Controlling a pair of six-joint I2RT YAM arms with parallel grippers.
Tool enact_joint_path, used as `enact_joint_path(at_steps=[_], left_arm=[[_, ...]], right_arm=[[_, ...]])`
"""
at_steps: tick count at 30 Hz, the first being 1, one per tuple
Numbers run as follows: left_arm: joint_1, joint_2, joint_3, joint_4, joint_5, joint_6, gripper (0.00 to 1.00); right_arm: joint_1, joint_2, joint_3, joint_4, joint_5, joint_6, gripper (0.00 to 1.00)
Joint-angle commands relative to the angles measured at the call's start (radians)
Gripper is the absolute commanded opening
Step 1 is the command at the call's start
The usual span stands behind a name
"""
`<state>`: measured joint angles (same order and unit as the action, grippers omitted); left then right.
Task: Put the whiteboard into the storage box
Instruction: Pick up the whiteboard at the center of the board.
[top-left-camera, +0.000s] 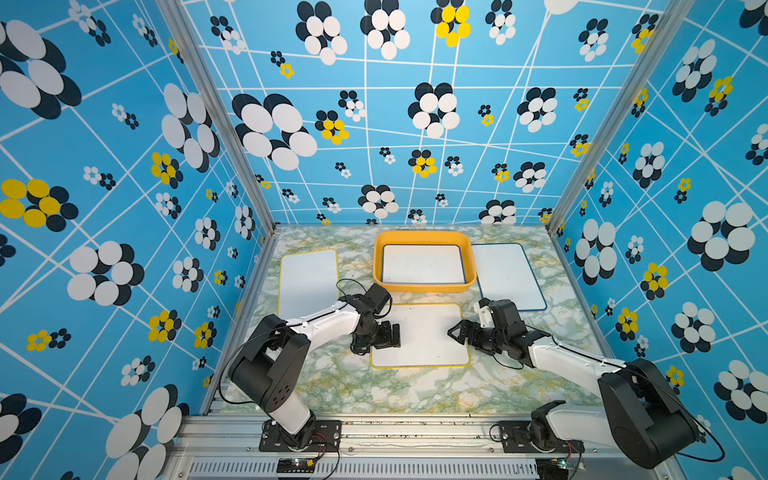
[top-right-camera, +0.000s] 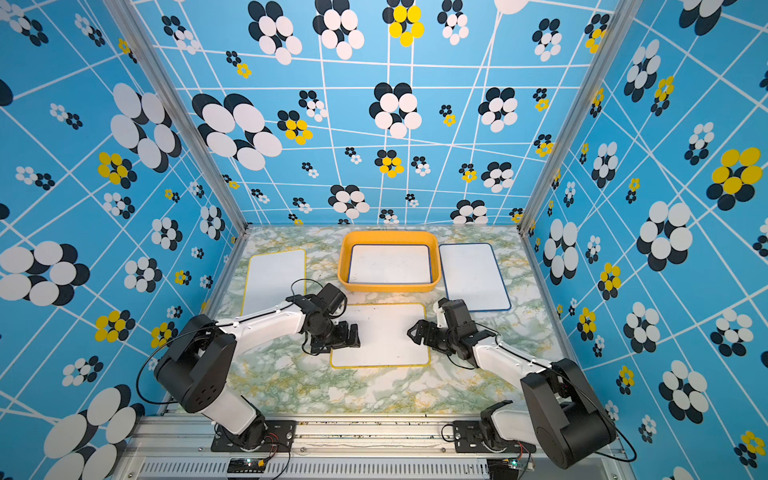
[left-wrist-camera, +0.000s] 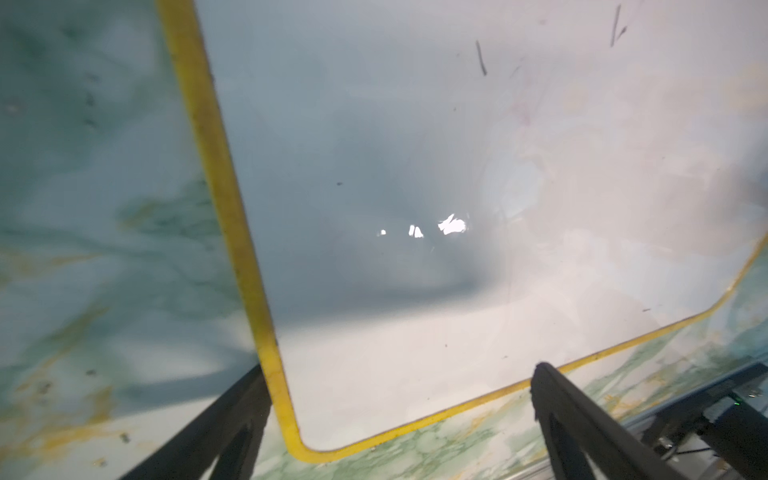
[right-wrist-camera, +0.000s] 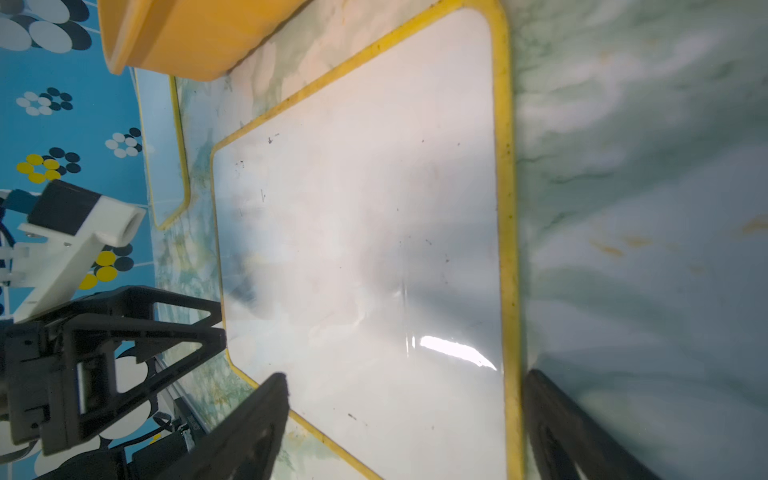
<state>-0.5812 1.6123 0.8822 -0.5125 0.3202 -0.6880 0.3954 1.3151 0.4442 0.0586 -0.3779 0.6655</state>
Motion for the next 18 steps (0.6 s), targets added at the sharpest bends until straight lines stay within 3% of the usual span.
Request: enact_joint_path(at_steps=[1,13,18], left_arm=[[-0.021,0.08,-0.109,0.305,0.276,-0.046,1.0],[0.078,-0.01,-0.349,0.741,0.362,-0.243,0.99],[0.081,-0.041,-0.344,0.701,0.374,-0.228,0.99]], right_arm=[[0.038,0.105,-0.112,-0.149,-0.099,0.045,0.91],[0.072,0.056,-0.154,-0.114,-0.129,0.1,0.91],[0.076,0.05,-0.15,-0.125,-0.126,0.097,0.91]])
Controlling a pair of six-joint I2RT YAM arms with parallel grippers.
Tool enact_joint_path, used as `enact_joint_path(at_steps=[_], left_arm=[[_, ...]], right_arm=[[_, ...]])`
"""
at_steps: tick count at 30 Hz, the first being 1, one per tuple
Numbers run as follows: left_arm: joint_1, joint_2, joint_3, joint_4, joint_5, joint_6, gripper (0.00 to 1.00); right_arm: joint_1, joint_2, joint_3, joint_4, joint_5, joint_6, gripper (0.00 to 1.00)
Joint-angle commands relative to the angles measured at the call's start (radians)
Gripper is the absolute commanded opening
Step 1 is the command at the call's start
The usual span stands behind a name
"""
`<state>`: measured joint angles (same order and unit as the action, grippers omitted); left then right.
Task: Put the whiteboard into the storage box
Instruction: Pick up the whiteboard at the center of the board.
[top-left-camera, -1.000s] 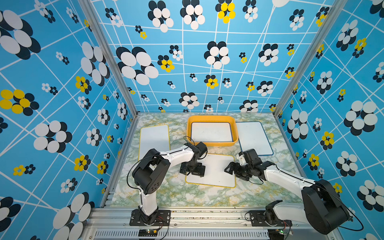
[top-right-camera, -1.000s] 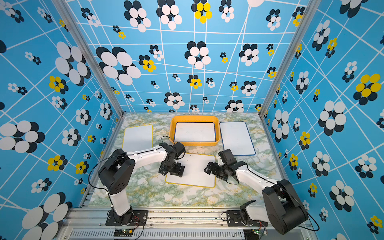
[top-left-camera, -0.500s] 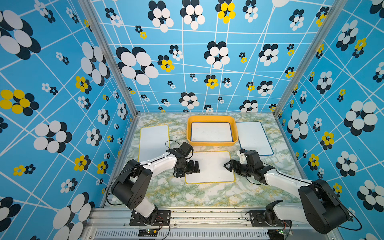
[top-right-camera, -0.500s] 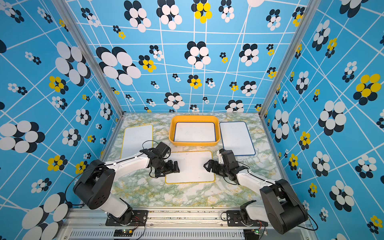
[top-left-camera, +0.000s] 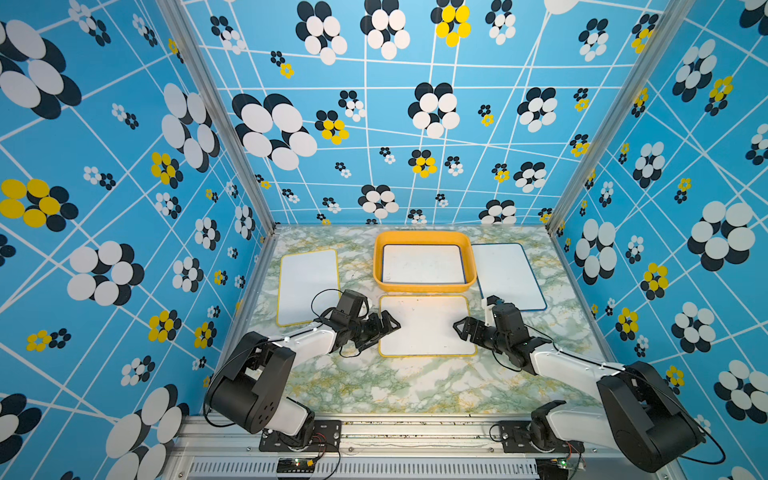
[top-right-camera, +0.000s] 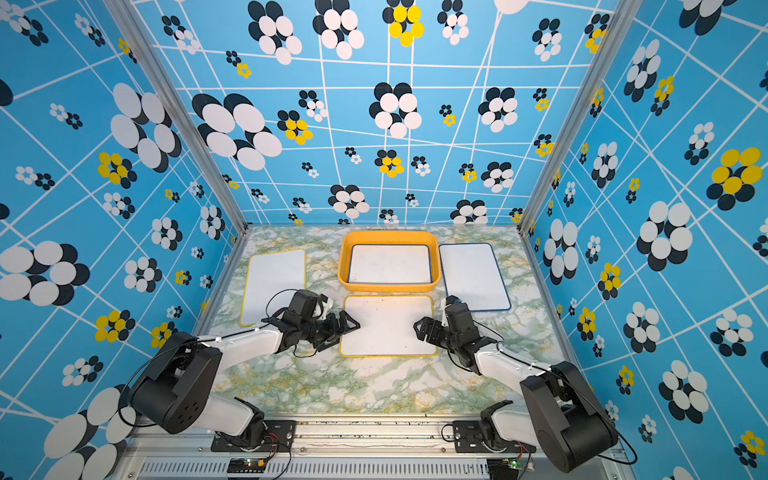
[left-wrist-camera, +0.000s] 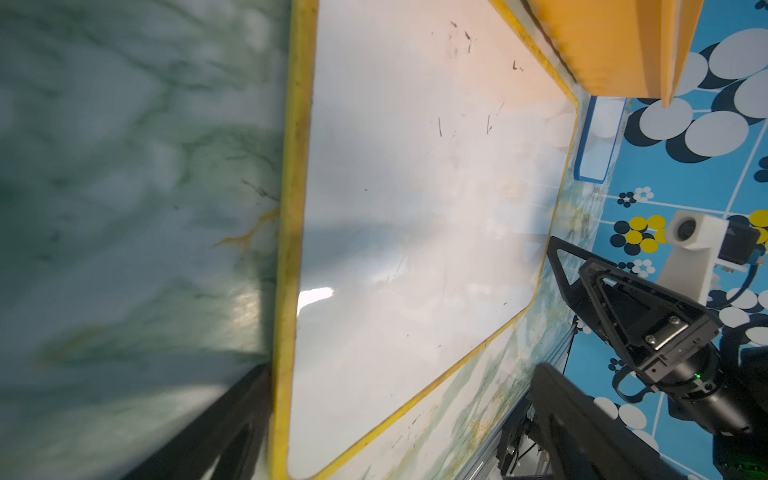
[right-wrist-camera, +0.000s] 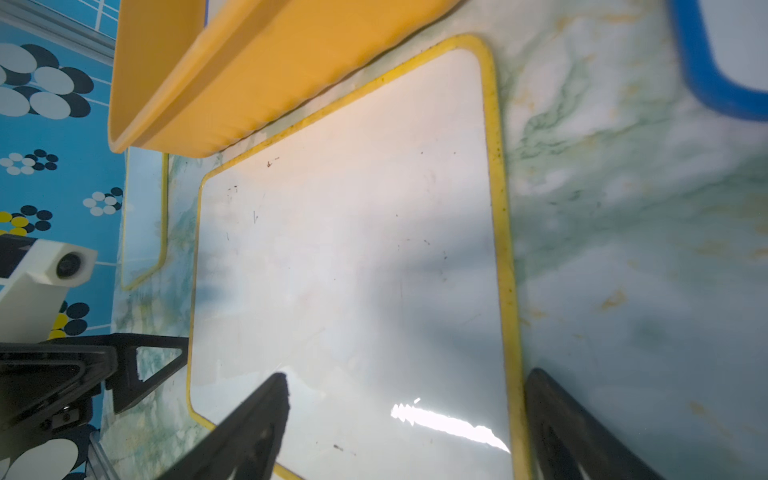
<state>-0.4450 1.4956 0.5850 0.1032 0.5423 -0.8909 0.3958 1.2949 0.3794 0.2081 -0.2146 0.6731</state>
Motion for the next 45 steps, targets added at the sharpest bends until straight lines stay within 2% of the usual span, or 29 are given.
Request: enact_joint_path(at_steps=[1,6,10,16,21,26,29,32,37,42,45], left_arm=[[-0.054,0.065,-0.051,0.087,0.16,-0.026,0.99],[-0.036,-0.011,-0.059,0.009,0.196,-0.005,1.0],[-0.012,-0.081,-0.066,-0.052,0.239,0.019,0.97],[0.04,-0.127,-0.094,-0.047,0.281,0.013,0.89],[0.073,-0.147,-0.133,0.026,0.304,-0.036,0.76],[0.095,-0.205,-0.148,0.003,0.316,-0.038,0.49],[0.121,-0.255,-0.149,-0.054,0.33,-0.015,0.39],[0.154,-0.304,-0.156,-0.103,0.351,0.004,0.36],[0.207,-0.386,-0.148,-0.237,0.354,0.055,0.38],[0.212,-0.405,-0.099,-0.363,0.347,0.109,0.4],[0.212,-0.401,-0.077,-0.393,0.378,0.128,0.38]], right_arm=[[0.075,0.072,-0.087,-0.276,-0.288,0.089,0.91],[0.075,0.072,-0.091,-0.274,-0.281,0.083,0.9],[0.075,0.075,-0.09,-0.277,-0.277,0.079,0.91],[0.075,0.067,-0.096,-0.272,-0.282,0.083,0.9],[0.075,0.04,-0.1,-0.29,-0.279,0.08,0.9],[0.076,0.043,-0.1,-0.302,-0.273,0.07,0.9],[0.075,0.059,-0.094,-0.306,-0.268,0.062,0.9],[0.075,0.071,-0.088,-0.309,-0.266,0.054,0.9],[0.075,0.073,-0.069,-0.365,-0.23,0.022,0.9],[0.075,0.084,-0.062,-0.363,-0.226,0.02,0.9],[0.076,0.091,-0.052,-0.365,-0.222,0.014,0.9]])
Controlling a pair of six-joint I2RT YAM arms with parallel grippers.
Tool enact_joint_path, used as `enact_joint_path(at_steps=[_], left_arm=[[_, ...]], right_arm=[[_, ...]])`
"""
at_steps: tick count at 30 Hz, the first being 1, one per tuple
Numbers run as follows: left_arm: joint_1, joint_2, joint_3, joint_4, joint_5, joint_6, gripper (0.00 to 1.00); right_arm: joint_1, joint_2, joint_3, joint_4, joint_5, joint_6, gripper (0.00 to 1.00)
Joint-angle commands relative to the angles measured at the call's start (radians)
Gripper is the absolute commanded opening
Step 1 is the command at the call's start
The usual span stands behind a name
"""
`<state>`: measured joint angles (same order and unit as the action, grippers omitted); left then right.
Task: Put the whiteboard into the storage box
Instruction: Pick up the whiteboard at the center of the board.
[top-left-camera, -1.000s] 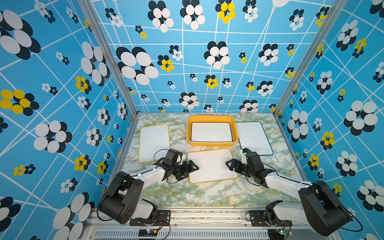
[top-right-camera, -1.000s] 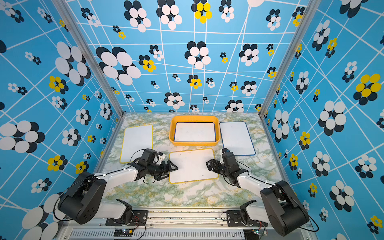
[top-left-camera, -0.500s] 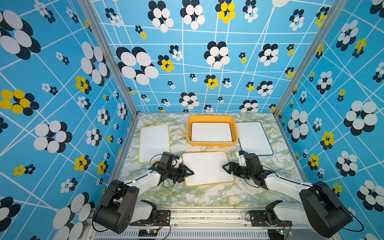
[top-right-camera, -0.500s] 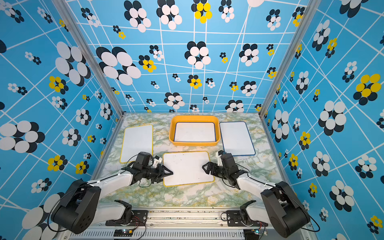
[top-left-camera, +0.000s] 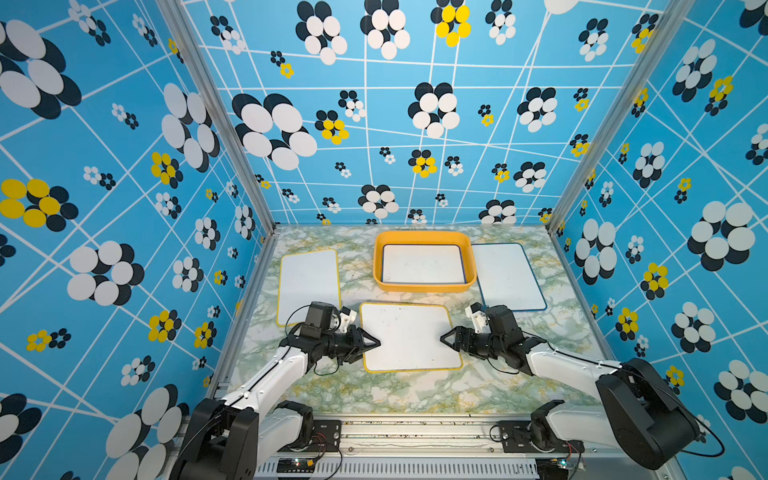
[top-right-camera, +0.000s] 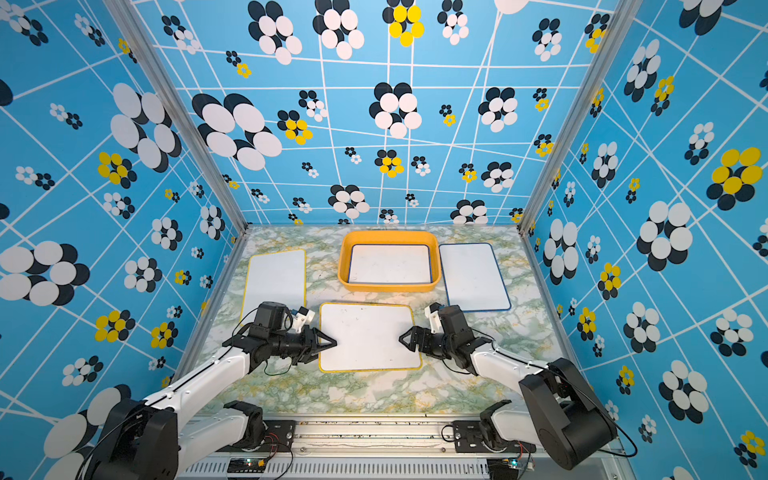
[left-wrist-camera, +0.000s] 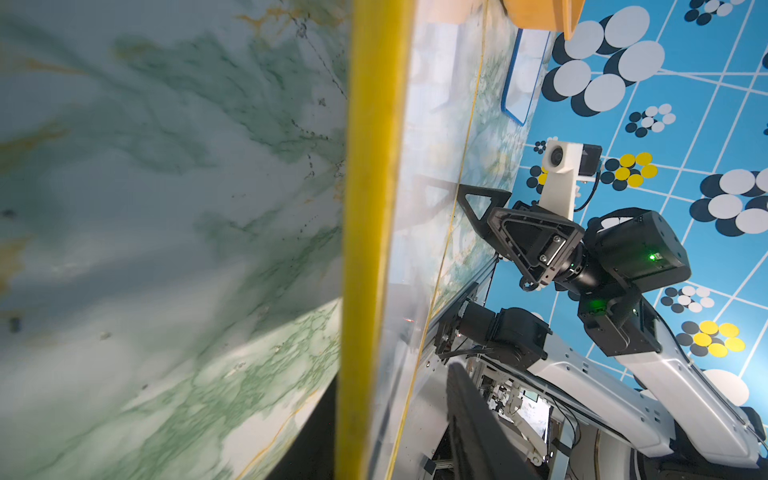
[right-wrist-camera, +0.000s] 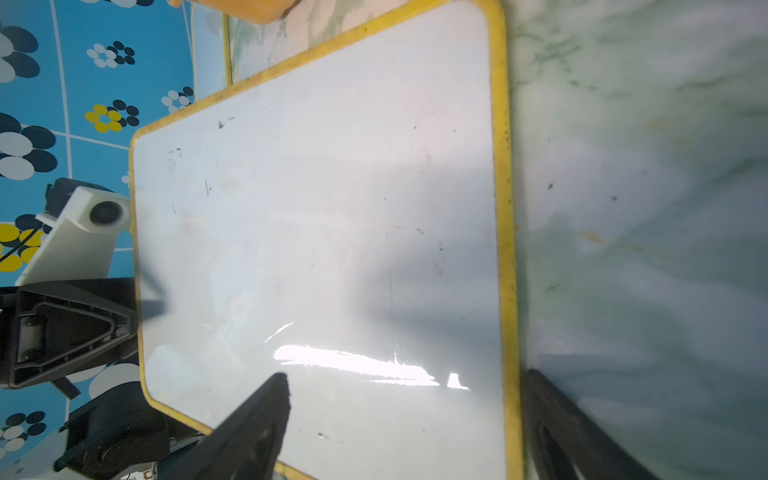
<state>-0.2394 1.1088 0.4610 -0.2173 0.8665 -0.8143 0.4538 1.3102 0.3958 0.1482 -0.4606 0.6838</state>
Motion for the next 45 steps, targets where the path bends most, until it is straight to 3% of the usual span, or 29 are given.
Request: enact_joint_path(at_steps=[1,4,7,11,18,25,30,35,40,45], left_arm=[[0.006,-0.007,0.054,-0.083,0.068,0.056,0.37],[-0.003,0.007,0.076,-0.12,0.095,0.079,0.35],[-0.027,0.025,0.089,-0.125,0.089,0.086,0.27],[-0.096,0.094,0.111,-0.117,0.056,0.085,0.21],[-0.1,0.123,0.147,-0.147,0.037,0.098,0.0],[-0.063,0.042,0.269,-0.349,0.037,0.187,0.0],[-0.064,-0.017,0.435,-0.515,0.011,0.241,0.0],[-0.067,-0.048,0.611,-0.57,0.037,0.263,0.0],[-0.066,0.023,0.743,-0.546,0.066,0.279,0.0],[-0.056,0.206,0.873,-0.496,0.052,0.277,0.0]], right_arm=[[0.017,0.078,-0.064,-0.306,0.026,0.002,0.9],[0.017,0.08,-0.048,-0.306,0.021,-0.004,0.9],[0.017,0.083,-0.043,-0.281,0.002,0.002,0.89],[0.017,0.089,-0.055,-0.209,-0.043,0.04,0.89],[0.017,0.046,-0.033,-0.271,-0.023,0.022,0.89],[0.014,-0.033,0.056,-0.405,0.038,0.009,0.9],[-0.003,-0.107,0.147,-0.532,0.09,-0.015,0.91],[-0.047,-0.18,0.237,-0.645,0.143,-0.063,0.91],[-0.093,-0.201,0.302,-0.7,0.167,-0.098,0.92],[-0.115,-0.158,0.35,-0.717,0.185,-0.118,0.91]])
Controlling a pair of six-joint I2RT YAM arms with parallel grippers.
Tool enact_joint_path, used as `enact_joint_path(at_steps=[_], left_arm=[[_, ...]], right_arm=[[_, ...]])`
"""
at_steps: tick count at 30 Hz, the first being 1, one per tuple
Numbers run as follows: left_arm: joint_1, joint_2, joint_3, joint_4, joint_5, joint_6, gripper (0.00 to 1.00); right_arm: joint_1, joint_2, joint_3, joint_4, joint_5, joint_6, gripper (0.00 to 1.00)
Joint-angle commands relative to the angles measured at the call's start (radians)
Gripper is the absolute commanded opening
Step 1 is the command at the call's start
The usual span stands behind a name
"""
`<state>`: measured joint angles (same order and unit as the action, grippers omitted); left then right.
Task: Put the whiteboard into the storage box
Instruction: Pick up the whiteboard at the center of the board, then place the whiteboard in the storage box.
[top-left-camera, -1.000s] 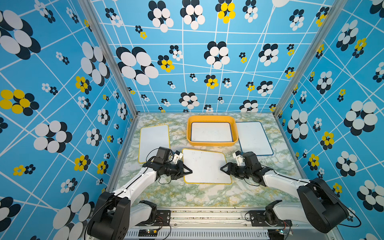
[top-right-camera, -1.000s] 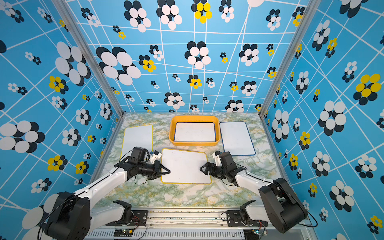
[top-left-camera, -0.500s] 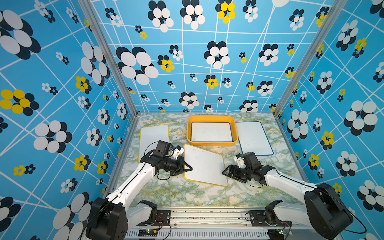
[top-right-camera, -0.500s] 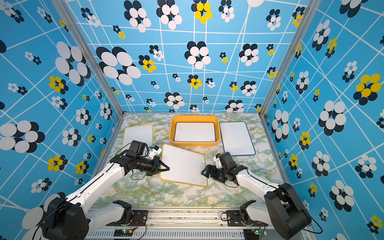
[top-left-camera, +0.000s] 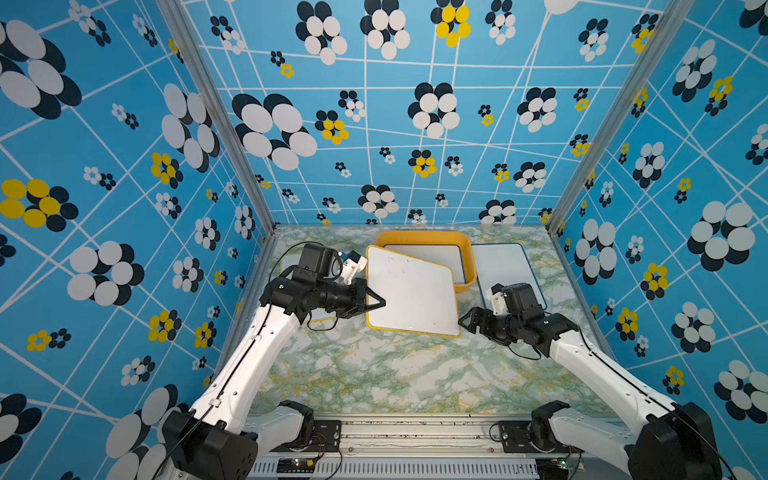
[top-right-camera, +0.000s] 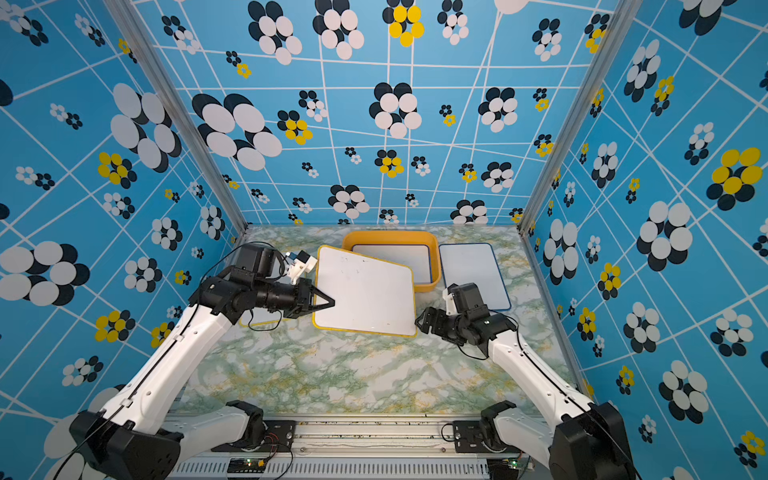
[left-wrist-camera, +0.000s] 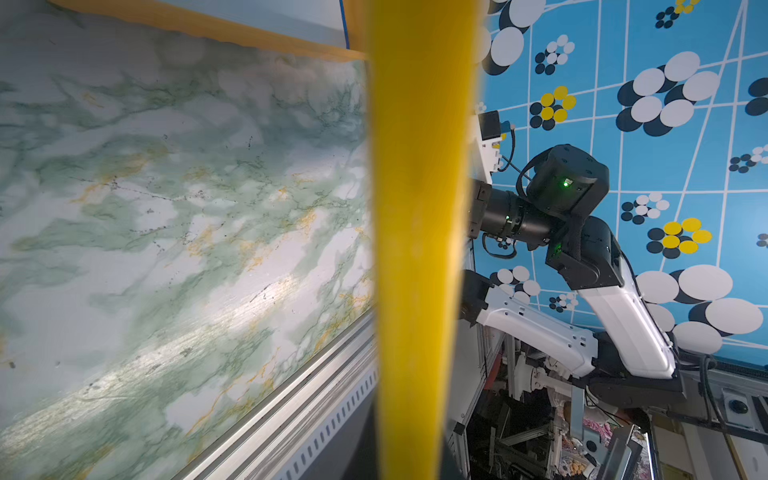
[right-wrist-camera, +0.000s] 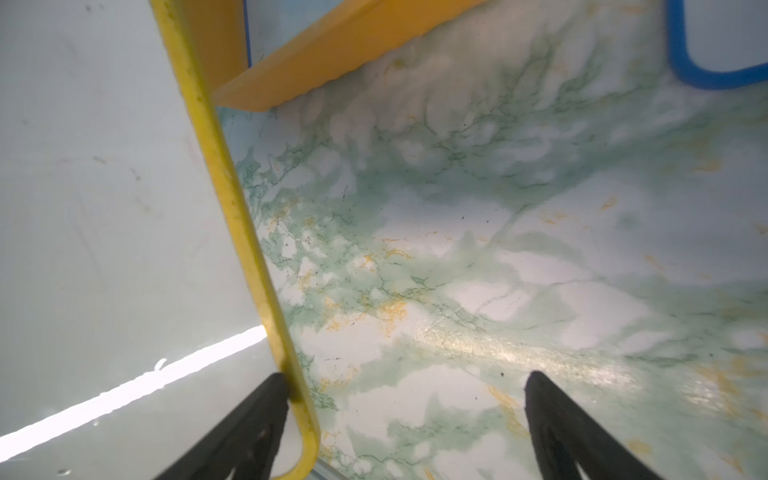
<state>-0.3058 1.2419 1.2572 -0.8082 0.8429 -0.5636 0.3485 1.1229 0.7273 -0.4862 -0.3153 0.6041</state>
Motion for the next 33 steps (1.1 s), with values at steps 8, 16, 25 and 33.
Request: enact_joint_path(at_steps=[8,16,25,33], left_arm=[[0.038,0.364,0.275,0.214,0.118,0.0,0.0],[0.07,0.635,0.493,0.227,0.147,-0.019,0.0],[0.073,0.886,0.697,0.175,0.176,0.003,0.0],[0.076,0.961,0.75,0.045,0.129,0.068,0.24]], right_arm=[[-0.056,0.061,0.088,-0.13,0.036,-0.076,0.91],[-0.079,0.075,0.142,-0.17,0.024,-0.098,0.91],[-0.085,0.113,0.172,-0.164,0.018,-0.099,0.91],[-0.085,0.156,0.164,-0.139,0.001,-0.087,0.91]])
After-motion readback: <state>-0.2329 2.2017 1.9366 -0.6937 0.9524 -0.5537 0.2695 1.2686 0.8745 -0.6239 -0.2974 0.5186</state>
